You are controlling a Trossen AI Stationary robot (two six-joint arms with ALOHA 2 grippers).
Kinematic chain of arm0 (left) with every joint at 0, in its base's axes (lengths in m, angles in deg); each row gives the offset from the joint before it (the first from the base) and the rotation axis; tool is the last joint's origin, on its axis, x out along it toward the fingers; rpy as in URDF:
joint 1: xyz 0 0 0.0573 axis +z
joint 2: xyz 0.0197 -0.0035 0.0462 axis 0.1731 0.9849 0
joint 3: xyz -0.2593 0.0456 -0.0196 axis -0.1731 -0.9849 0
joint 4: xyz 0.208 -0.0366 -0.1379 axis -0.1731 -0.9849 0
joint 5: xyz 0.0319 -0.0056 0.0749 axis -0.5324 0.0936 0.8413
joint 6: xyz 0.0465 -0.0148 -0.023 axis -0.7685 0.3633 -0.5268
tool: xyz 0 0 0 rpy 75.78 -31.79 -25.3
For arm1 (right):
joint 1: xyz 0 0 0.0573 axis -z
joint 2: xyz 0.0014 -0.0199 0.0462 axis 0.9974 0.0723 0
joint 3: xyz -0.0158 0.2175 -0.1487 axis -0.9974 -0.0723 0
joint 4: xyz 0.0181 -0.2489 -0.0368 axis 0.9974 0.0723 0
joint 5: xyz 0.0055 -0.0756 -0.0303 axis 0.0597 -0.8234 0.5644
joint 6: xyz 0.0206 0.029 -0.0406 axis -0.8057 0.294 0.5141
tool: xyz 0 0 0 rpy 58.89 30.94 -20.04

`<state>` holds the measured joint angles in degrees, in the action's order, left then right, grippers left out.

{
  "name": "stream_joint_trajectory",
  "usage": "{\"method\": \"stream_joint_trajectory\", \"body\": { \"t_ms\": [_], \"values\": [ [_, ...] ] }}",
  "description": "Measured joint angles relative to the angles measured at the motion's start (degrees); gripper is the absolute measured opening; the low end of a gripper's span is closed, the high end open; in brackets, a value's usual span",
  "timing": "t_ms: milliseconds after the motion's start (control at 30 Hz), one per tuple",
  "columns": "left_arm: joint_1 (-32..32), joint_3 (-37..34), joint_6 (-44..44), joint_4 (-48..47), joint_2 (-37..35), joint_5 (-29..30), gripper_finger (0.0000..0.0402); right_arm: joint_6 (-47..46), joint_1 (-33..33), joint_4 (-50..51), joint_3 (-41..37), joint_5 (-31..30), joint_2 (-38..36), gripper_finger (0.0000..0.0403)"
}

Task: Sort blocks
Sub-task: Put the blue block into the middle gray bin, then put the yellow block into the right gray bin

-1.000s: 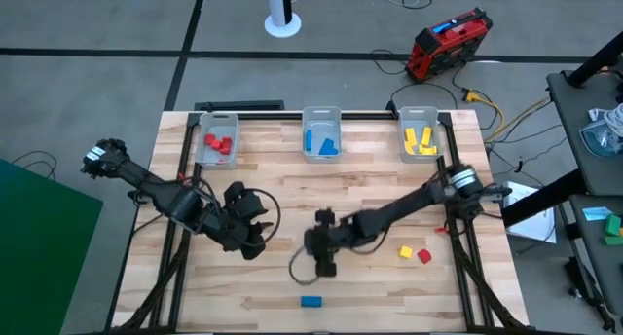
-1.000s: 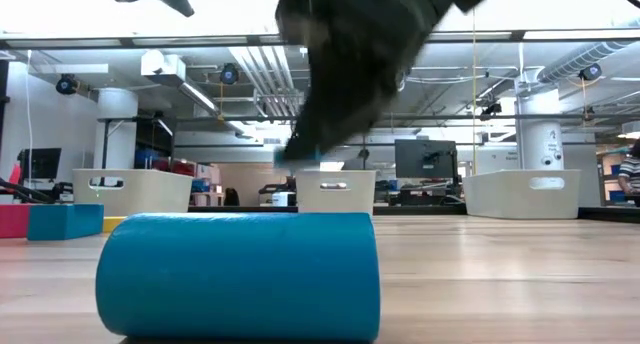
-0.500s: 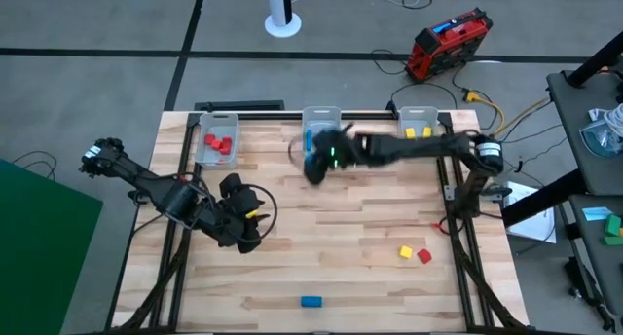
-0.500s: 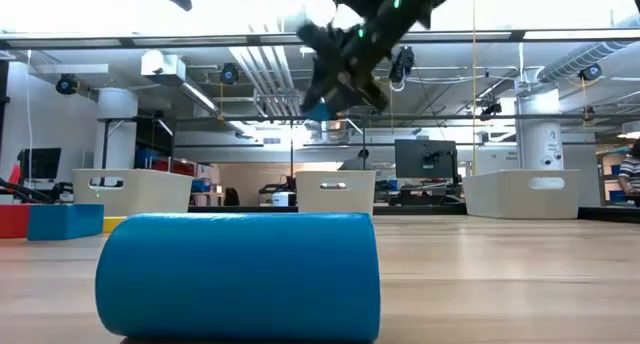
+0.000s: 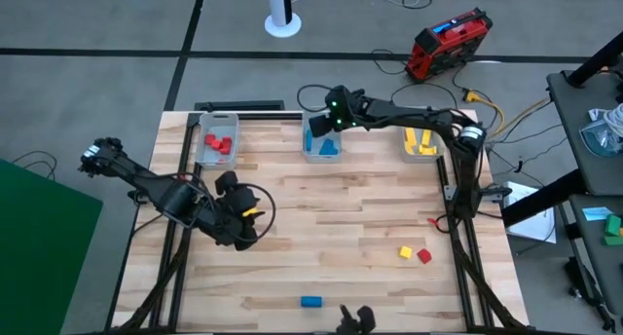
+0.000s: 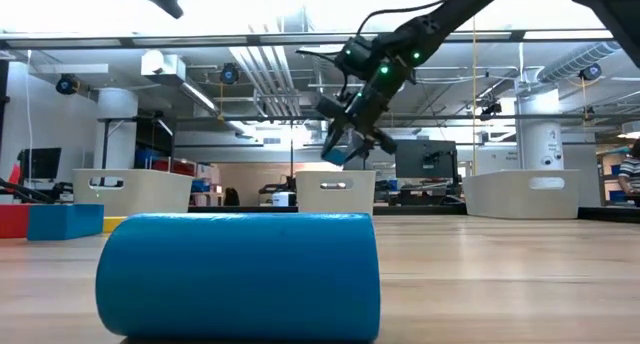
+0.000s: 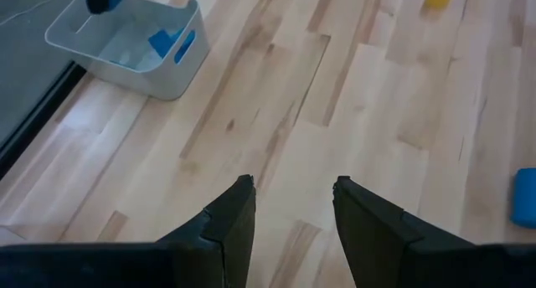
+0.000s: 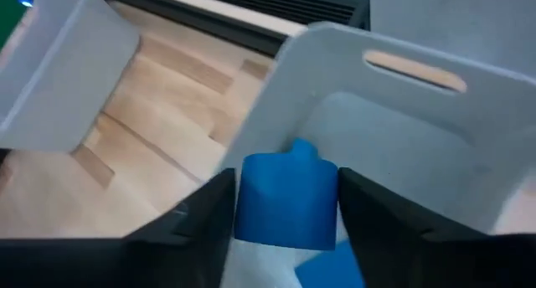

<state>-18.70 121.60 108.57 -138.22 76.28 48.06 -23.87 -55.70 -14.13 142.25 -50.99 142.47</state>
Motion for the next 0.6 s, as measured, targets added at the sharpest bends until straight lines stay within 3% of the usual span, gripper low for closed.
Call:
{"method": "stream_joint_trajectory", "body": {
  "t_ms": [167, 267, 400, 600],
  "values": [
    [0.0, -0.1, 0.8, -1.9, -1.2, 0.0, 0.0141, 0.0, 0.2, 0.9, 3.7, -0.3, 1.8, 0.0247],
    [0.0, -0.1, 1.5, -3.5, -1.8, 0.1, 0.0141, 0.2, 0.2, 3.2, 5.8, -0.5, 2.6, 0.0272],
    [0.0, -0.1, 2.0, -4.6, -2.1, 0.0, 0.0141, 1.6, -0.1, 6.0, 8.2, -0.5, 2.2, 0.0276],
    [0.0, -0.1, 4.8, -4.7, -2.4, 0.0, 0.0141, 8.1, -3.5, 16.5, 12.7, -0.3, -1.2, 0.0241]
  ]
}}
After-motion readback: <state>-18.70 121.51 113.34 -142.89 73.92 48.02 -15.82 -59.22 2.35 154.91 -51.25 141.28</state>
